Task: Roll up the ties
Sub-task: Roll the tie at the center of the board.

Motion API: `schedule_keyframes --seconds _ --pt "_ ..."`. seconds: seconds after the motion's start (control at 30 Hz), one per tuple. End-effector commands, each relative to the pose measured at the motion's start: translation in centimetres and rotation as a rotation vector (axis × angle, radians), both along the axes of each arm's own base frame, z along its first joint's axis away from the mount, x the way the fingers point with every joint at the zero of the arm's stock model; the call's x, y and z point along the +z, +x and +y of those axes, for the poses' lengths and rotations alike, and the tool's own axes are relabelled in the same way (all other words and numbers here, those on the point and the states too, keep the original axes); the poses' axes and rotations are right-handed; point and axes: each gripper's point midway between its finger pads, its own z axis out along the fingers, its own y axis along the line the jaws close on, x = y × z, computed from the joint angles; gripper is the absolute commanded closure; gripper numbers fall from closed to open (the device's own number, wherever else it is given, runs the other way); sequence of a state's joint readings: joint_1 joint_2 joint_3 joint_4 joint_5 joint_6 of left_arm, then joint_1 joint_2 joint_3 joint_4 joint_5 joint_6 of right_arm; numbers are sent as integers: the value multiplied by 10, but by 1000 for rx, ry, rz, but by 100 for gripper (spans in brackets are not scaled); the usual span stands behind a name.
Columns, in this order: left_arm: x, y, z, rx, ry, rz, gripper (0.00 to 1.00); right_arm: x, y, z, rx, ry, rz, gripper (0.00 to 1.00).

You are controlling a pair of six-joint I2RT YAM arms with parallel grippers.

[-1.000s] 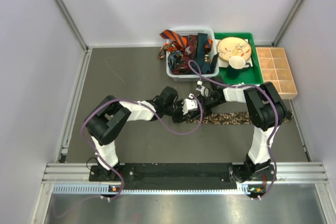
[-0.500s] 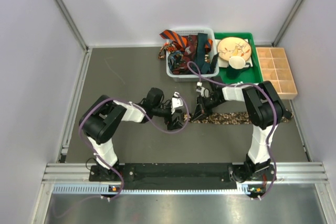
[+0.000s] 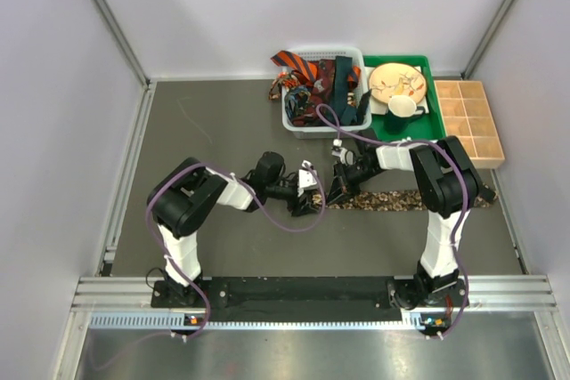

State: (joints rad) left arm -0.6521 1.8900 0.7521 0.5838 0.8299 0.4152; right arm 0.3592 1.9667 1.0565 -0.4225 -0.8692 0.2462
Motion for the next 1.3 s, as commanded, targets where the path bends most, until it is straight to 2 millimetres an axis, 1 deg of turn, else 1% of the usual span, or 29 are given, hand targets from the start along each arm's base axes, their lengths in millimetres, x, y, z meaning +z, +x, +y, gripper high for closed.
schedule_keyframes --seconds 0.0,0.03,0.07,0.13,0.17,0.2,0.23,0.27,0.33,0.37,0.4,0.43,0.47,0.5,0.53,0.57,0.6,0.63,0.67,0.73,0.77,0.8,0.87,1.0,1.1,1.2,1.27 --pt "7 -1 -15 -55 6 -88 42 -20 4 -6 -2 -79 -4 100" --pt "2 -3 -13 -54 41 -68 46 -19 5 -5 -1 -74 -9 100" --pt "0 0 -13 -43 68 -95 52 -19 5 -5 2 -72 -10 100" --pt "-7 -1 -7 -32 125 -63 55 -18 5 -5 3 -72 -11 100" --pt "-10 2 -5 -20 159 -86 60 -18 5 -5 3 -72 -11 100" --pt "-10 3 -5 -20 182 -91 61 -17 5 -5 4 -66 -10 100" --pt "-18 -2 2 -28 231 -64 64 -16 5 -4 7 -62 -10 100" --pt "-21 1 7 -5 266 -64 69 -14 6 -4 9 -57 -10 100" --pt "-22 3 11 -3 307 -60 73 -4 6 -1 22 -34 -27 100" --pt "-26 -1 17 -1 341 -34 74 1 6 -2 27 -27 -31 95" --pt "-25 2 18 8 360 -41 78 7 5 0 34 -5 -34 93" --pt "-28 1 20 5 379 -41 78 18 7 -2 33 16 -58 89" --pt "-33 -5 27 5 418 -14 79 22 4 -5 33 23 -46 84" --pt "-33 -1 28 19 438 -20 79 29 5 -8 31 40 -54 80" --pt "-35 -3 28 17 453 -11 79 36 4 -10 27 55 -58 78" --pt "-35 -5 28 19 462 2 80 40 3 -12 24 69 -52 74" --pt "-34 -1 28 37 481 -11 80 44 1 -13 23 93 -46 72" --pt "-36 -4 24 28 494 -17 80 50 4 -16 11 109 -58 71" --pt "-34 -3 22 34 499 -21 80 52 4 -16 7 118 -60 69" --pt "-38 -5 22 39 519 -8 80 56 7 -13 -2 143 -72 68" --pt "-37 -4 19 43 522 -8 80 58 9 -11 -8 156 -76 65" --pt "-38 -5 20 42 533 -2 80 60 11 -8 -16 177 -73 64" --pt "-39 -3 19 49 547 1 79 59 13 -6 -20 189 -73 63" --pt "-40 -3 18 57 569 12 78 47 13 -2 -19 155 -47 60" --pt "-42 -4 18 59 584 18 76 39 11 5 -8 140 -34 62" --pt "-43 -2 17 65 590 16 75 33 8 6 8 112 -32 63" --pt "-44 -4 18 65 598 21 75 28 7 5 12 92 -26 67"
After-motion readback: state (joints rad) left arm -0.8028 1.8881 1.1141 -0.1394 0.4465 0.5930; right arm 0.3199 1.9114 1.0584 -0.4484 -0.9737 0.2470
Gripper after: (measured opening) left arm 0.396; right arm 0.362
